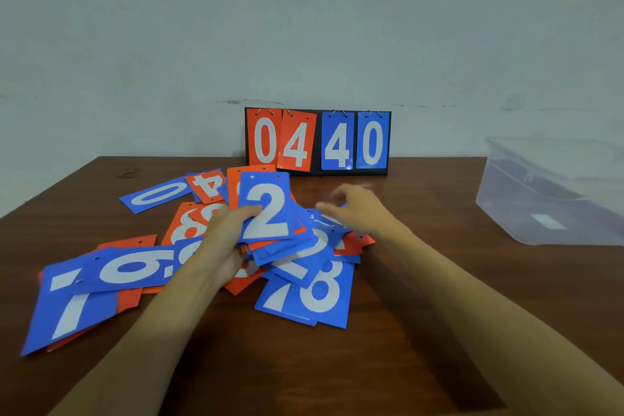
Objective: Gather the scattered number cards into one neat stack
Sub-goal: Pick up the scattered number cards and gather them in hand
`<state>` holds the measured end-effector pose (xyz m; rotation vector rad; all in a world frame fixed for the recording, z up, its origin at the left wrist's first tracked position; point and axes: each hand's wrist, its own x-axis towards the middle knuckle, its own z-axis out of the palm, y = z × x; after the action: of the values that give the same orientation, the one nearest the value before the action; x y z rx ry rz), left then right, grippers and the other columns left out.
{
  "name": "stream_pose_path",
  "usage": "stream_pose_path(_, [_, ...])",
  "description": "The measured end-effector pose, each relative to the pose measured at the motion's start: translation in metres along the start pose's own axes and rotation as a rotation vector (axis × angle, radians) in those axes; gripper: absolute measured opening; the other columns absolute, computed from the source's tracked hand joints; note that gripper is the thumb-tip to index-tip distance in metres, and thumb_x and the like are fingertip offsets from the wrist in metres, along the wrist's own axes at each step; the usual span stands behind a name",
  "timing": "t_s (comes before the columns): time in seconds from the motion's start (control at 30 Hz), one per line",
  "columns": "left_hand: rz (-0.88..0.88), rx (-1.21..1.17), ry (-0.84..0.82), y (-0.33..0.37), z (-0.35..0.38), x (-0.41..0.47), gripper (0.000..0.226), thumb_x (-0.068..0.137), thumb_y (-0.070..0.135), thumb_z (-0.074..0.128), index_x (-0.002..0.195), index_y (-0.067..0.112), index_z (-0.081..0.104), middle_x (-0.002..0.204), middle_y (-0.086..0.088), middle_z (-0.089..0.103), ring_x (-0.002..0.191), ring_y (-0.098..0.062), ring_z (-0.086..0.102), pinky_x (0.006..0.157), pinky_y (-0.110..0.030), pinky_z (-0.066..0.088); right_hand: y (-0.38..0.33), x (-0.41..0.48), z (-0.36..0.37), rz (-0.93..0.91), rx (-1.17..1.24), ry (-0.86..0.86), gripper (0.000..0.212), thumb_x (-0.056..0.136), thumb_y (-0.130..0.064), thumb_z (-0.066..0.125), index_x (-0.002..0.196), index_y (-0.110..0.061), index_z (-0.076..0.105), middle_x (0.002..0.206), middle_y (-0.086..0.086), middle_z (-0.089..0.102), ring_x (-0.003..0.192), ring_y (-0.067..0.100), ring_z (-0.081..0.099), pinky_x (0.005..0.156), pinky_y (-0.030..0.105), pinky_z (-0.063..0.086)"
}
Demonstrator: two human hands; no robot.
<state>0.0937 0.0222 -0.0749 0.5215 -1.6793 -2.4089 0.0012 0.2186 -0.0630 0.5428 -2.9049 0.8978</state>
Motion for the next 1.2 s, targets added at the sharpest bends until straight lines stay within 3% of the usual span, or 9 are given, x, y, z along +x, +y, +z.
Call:
stream_pose_path(0.07, [0.02, -0.061, 0.05, 0.002, -0.003, 0.001, 0.038, 0.086, 0.014, 0.067, 0.123, 0.012, 0.059, 0.108, -0.008, 0.072, 0.088, -0.026, 0.071, 0.074, -0.042, 0.058, 0.004, 0.0, 0.007, 0.095, -0.272, -0.224, 0.077, 0.071, -0.069, 0.063, 0.125, -0.017, 0.052, 0.125, 0.004, 0.055, 0.118, 0.025, 0.05, 0.104, 0.046, 0.037])
stream_pose_path(0.13, [0.035, -0.078, 0.061, 0.002, -0.004, 0.002, 0.039, 0.085, 0.014, 0.067, 0.123, 0.013, 0.058, 0.107, -0.006, 0.072, 0.087, -0.025, 0.071, 0.076, -0.043, 0.057, 0.004, 0.002, 0.012, 0.155, -0.342, -0.305, 0.083, 0.065, -0.068, 0.07, 0.129, -0.02, 0.049, 0.133, 0.006, 0.05, 0.126, 0.03, 0.043, 0.106, 0.051, 0.028])
stream_pose_path(0.37, [0.097, 0.022, 0.148, 0.001, -0.003, 0.006, 0.035, 0.088, 0.016, 0.065, 0.122, 0.015, 0.054, 0.101, -0.003, 0.069, 0.08, -0.022, 0.069, 0.067, -0.038, 0.057, 0.017, 0.0, -0.002, 0.216, -0.044, -0.254, 0.053, 0.077, -0.035, 0.076, 0.121, -0.014, 0.053, 0.125, 0.003, 0.055, 0.116, 0.023, 0.051, 0.104, 0.043, 0.04])
stream_pose_path(0.53, [0.11, 0.07, 0.173, 0.001, -0.003, 0.006, 0.038, 0.089, 0.018, 0.064, 0.124, 0.016, 0.049, 0.096, -0.001, 0.066, 0.077, -0.02, 0.067, 0.059, -0.034, 0.053, 0.027, -0.012, -0.028, 0.193, 0.431, 0.052, 0.005, 0.094, -0.018, 0.057, 0.094, -0.013, 0.055, 0.103, 0.002, 0.061, 0.092, 0.015, 0.061, 0.067, 0.025, 0.052])
stream_pose_path(0.7, [0.105, 0.146, 0.081, 0.001, 0.0, 0.0, 0.023, 0.089, 0.014, 0.061, 0.11, 0.018, 0.053, 0.093, -0.002, 0.067, 0.077, -0.022, 0.067, 0.062, -0.036, 0.054, 0.013, -0.02, -0.04, 0.079, 0.773, -0.006, 0.007, 0.093, -0.017, 0.059, 0.089, -0.012, 0.058, 0.095, 0.009, 0.07, 0.084, 0.019, 0.07, 0.072, 0.031, 0.058])
stream_pose_path(0.83, [0.019, 0.119, -0.083, 0.0, 0.004, -0.006, 0.017, 0.088, 0.022, 0.067, 0.103, 0.018, 0.062, 0.1, -0.01, 0.074, 0.087, -0.032, 0.07, 0.079, -0.047, 0.057, -0.011, -0.009, -0.021, -0.12, 0.5, 0.001, 0.01, 0.089, -0.017, 0.065, 0.096, -0.01, 0.062, 0.091, 0.003, 0.069, 0.075, 0.009, 0.065, 0.056, 0.016, 0.052])
stream_pose_path(0.93, [0.053, 0.197, -0.143, -0.002, 0.004, -0.006, 0.037, 0.08, 0.022, 0.076, 0.114, 0.018, 0.063, 0.101, -0.007, 0.075, 0.087, -0.03, 0.073, 0.073, -0.046, 0.059, -0.03, 0.005, -0.005, -0.182, 0.411, 0.058, 0.013, 0.088, -0.022, 0.066, 0.097, -0.013, 0.064, 0.091, -0.001, 0.067, 0.073, 0.006, 0.062, 0.053, 0.012, 0.048])
stream_pose_path(1.07, [0.073, 0.09, 0.019, -0.002, -0.002, 0.002, 0.035, 0.081, 0.015, 0.075, 0.113, 0.016, 0.062, 0.102, -0.008, 0.074, 0.087, -0.029, 0.072, 0.075, -0.046, 0.059, -0.03, 0.021, 0.008, -0.051, 0.399, 0.172, 0.018, 0.093, -0.026, 0.058, 0.103, -0.012, 0.064, 0.1, 0.001, 0.067, 0.085, 0.012, 0.061, 0.072, 0.023, 0.049])
stream_pose_path(1.2, [0.113, 0.0, 0.198, 0.0, -0.015, 0.016, 0.042, 0.081, 0.018, 0.075, 0.12, 0.014, 0.06, 0.107, -0.007, 0.072, 0.086, -0.025, 0.072, 0.066, -0.039, 0.06, -0.013, 0.032, 0.023, 0.072, -0.059, -0.129, 0.06, 0.085, -0.051, 0.061, 0.125, -0.007, 0.055, 0.129, 0.009, 0.057, 0.115, 0.024, 0.055, 0.093, 0.031, 0.047])
